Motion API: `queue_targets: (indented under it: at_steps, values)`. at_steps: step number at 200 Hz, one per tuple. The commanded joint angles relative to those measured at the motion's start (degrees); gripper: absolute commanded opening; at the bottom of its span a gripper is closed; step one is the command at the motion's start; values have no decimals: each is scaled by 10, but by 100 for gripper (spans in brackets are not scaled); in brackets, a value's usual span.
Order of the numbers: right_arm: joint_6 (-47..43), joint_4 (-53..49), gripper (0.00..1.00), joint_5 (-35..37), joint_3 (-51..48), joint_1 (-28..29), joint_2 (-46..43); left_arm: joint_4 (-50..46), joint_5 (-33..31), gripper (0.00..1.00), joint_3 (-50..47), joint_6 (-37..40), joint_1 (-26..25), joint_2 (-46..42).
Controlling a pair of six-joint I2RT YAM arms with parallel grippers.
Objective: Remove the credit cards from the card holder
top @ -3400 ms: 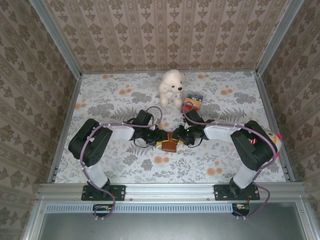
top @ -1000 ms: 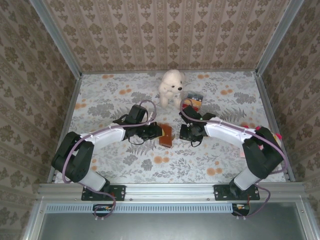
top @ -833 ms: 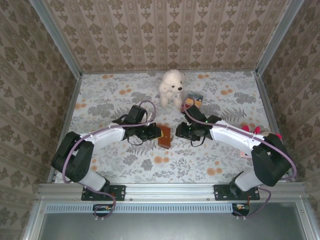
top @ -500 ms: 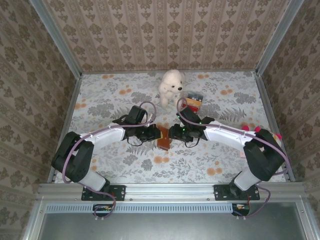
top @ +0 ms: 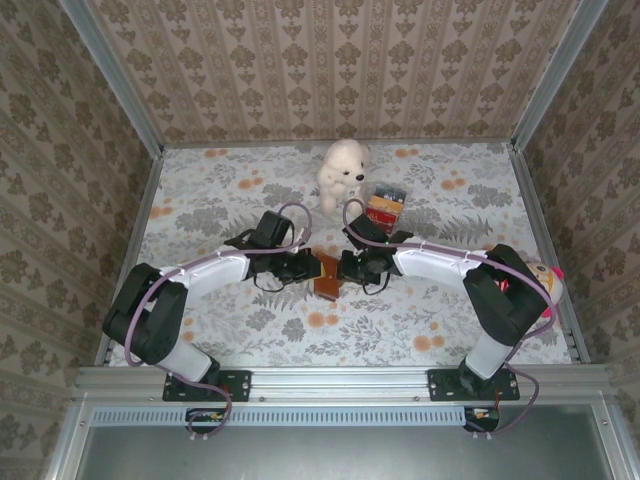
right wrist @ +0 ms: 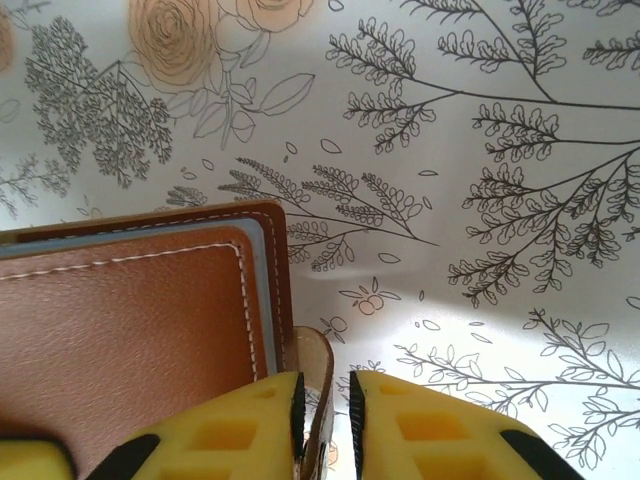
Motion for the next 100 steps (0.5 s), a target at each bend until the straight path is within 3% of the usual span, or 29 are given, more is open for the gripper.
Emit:
queue_targets:
  at_steps: [1,23,58,100]
  values:
    - [-1,-14,15,8,6,3,-2,-2,6,5,18,14,7,-4]
    - [-6,-25,8,21,-3,3,-25,-6,-9,26,18,15,9,-4]
    - [-16,-71,7,51,-7,3,-84,-36,-47,54,27,28,19,-2]
    - [-42,-126,8,50,15,3,-132,-72,-83,71,27,48,44,-22]
